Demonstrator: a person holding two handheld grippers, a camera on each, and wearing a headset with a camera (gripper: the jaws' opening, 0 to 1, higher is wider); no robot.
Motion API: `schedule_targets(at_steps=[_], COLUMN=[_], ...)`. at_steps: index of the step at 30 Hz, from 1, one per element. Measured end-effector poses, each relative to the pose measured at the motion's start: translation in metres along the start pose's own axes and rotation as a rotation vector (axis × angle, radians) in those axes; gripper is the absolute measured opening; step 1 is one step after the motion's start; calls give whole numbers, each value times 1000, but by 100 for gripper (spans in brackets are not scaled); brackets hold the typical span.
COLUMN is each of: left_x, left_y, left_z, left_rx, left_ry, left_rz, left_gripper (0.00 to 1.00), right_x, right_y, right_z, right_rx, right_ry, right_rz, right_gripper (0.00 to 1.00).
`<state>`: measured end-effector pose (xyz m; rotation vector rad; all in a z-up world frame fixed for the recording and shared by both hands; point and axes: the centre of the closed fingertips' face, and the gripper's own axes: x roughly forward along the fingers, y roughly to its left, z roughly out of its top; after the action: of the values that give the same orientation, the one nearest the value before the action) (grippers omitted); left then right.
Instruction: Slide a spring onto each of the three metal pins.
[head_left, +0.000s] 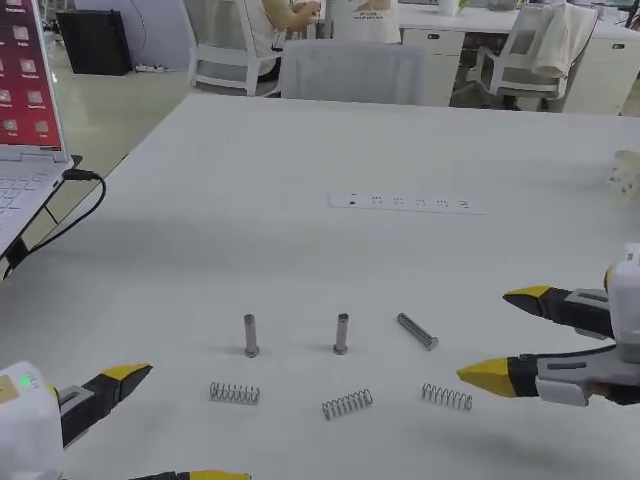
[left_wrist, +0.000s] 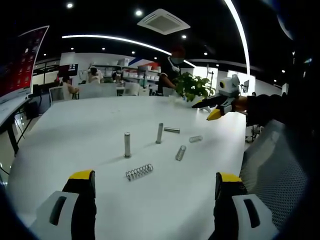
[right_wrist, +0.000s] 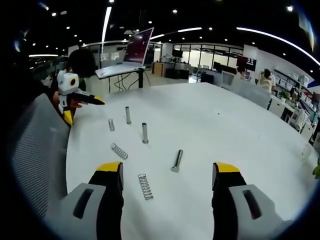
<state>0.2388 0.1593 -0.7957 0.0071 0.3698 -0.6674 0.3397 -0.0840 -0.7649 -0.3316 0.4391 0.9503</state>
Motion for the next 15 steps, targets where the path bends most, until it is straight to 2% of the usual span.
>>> schedule_targets(at_steps=[8,15], left_x=[-2,-3], left_y=[-4,-7], left_z=[0,2], left_rx=[2,2], left_ry=[3,2], left_rz=[2,6], left_gripper=[97,97], right_x=[14,36], right_y=[-7,-16], right_z=[7,10], right_rx=[-5,-3], right_ry=[19,46], right_rz=[-2,3], right_gripper=[68,65])
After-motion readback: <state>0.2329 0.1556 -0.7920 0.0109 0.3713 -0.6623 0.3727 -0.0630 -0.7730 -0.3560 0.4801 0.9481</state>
